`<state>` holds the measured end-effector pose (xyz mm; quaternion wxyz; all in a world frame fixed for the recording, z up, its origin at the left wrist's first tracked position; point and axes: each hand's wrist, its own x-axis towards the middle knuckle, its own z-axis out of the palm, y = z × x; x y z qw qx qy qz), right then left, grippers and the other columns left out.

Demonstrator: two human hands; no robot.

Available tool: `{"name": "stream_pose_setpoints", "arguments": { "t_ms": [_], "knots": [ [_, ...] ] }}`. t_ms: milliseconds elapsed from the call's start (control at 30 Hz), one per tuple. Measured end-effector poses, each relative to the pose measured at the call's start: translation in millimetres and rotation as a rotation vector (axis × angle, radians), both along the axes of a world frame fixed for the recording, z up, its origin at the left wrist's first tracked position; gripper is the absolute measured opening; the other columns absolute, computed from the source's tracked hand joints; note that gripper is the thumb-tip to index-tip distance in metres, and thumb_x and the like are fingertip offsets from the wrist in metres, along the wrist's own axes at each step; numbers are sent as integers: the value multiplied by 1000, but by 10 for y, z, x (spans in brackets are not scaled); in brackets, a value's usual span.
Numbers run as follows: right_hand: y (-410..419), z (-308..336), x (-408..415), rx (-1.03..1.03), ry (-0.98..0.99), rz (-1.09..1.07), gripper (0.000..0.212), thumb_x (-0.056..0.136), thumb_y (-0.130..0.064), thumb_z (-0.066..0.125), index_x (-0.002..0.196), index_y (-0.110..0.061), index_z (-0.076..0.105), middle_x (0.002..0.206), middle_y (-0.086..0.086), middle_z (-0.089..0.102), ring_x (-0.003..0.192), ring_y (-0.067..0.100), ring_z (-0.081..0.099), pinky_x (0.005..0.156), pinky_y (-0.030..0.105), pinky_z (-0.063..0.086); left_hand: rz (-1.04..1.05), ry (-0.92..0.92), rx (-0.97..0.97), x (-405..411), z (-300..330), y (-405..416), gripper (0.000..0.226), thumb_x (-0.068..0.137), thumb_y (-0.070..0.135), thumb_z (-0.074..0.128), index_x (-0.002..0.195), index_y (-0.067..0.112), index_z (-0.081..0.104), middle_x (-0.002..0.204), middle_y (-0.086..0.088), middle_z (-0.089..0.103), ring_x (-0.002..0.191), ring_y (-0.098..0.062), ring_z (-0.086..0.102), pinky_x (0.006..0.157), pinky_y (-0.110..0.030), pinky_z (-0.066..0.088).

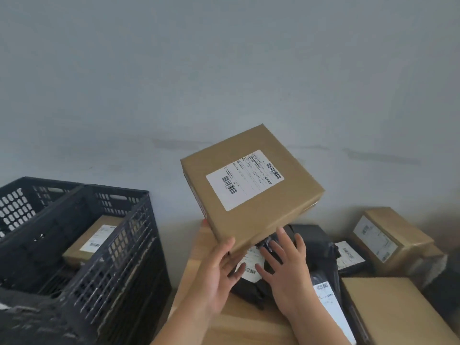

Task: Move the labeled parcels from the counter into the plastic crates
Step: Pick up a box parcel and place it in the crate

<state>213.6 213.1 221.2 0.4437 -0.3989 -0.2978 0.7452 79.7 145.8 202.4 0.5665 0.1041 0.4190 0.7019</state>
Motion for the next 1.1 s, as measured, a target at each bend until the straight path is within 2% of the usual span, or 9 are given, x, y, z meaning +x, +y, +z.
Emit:
{"name": "stream_pose_setpoints", "arguments": {
  "t_ms": [200, 300, 400, 533, 567, 633, 733, 900, 1100],
  "knots": [
    [-270, -7, -139, 46, 72, -174, 85, 90, -24, 78, 147, -63, 28, 118, 2, 78, 110, 26, 75, 86, 46, 60, -52, -17, 39, 185, -87, -225, 76, 68, 31, 94, 134, 13, 61, 127, -1, 75, 125, -19, 66, 115, -38, 39],
    [-418, -49, -124, 85, 63, -223, 78, 90, -21, 77, 147, -57, 38, 115, -1, 79, 105, 27, 77, 95, 49, 58, -152, 54, 55, 148, -153, -364, 90, 54, 54, 89, 133, 22, 61, 127, 13, 74, 130, -9, 58, 123, -47, 25],
    [-488, 1, -37, 173, 12, -242, 73, 90, -17, 77, 146, -51, 45, 116, -1, 79, 104, 29, 77, 98, 53, 56, -258, 168, 79, -76, -190, -505, 99, 43, 67, 92, 131, 36, 60, 132, 17, 70, 136, -12, 51, 125, -59, 17],
    [-463, 203, 255, 348, -172, -224, 80, 81, -12, 81, 148, -42, 49, 110, 1, 80, 101, 28, 78, 89, 50, 60, -165, 208, 105, -737, -89, -676, 155, 22, 70, 98, 158, 40, 29, 154, 4, 49, 146, -26, 42, 120, -63, 30],
    [-456, 262, 343, 392, -213, -200, 82, 81, -9, 80, 150, -40, 48, 111, 4, 80, 101, 29, 77, 87, 49, 60, -126, 233, 135, -931, -21, -728, 155, 23, 70, 98, 158, 44, 27, 155, 5, 46, 147, -26, 41, 118, -63, 33],
    [-432, 378, 503, 461, -263, -131, 86, 74, -12, 82, 149, -39, 49, 112, 6, 80, 101, 30, 78, 81, 45, 61, -87, 331, 191, -1258, 114, -816, 126, 32, 74, 95, 146, 53, 43, 161, 5, 40, 149, -24, 38, 117, -60, 36],
    [-389, 521, 657, 498, -294, 3, 88, 71, -19, 80, 150, -40, 49, 117, 9, 78, 105, 32, 76, 81, 46, 62, -145, 486, 213, -1552, 242, -908, 100, 44, 79, 89, 135, 56, 57, 155, 7, 51, 145, -18, 46, 118, -55, 39],
    [-309, 646, 726, 541, -293, 247, 67, 83, -20, 71, 146, -36, 56, 128, 12, 74, 106, 36, 76, 73, 40, 64, -335, 580, 245, -1632, 320, -987, 109, 61, 68, 90, 154, 39, 42, 152, 1, 57, 138, -23, 56, 107, -57, 51],
    [-365, 635, 615, 603, -342, 379, 68, 86, -27, 71, 149, -43, 51, 135, 10, 71, 121, 34, 69, 94, 48, 61, -416, 531, 235, -1682, 185, -1187, 94, 67, 52, 94, 149, 45, 49, 150, -1, 59, 137, -26, 58, 100, -39, 57]
  ]
}}
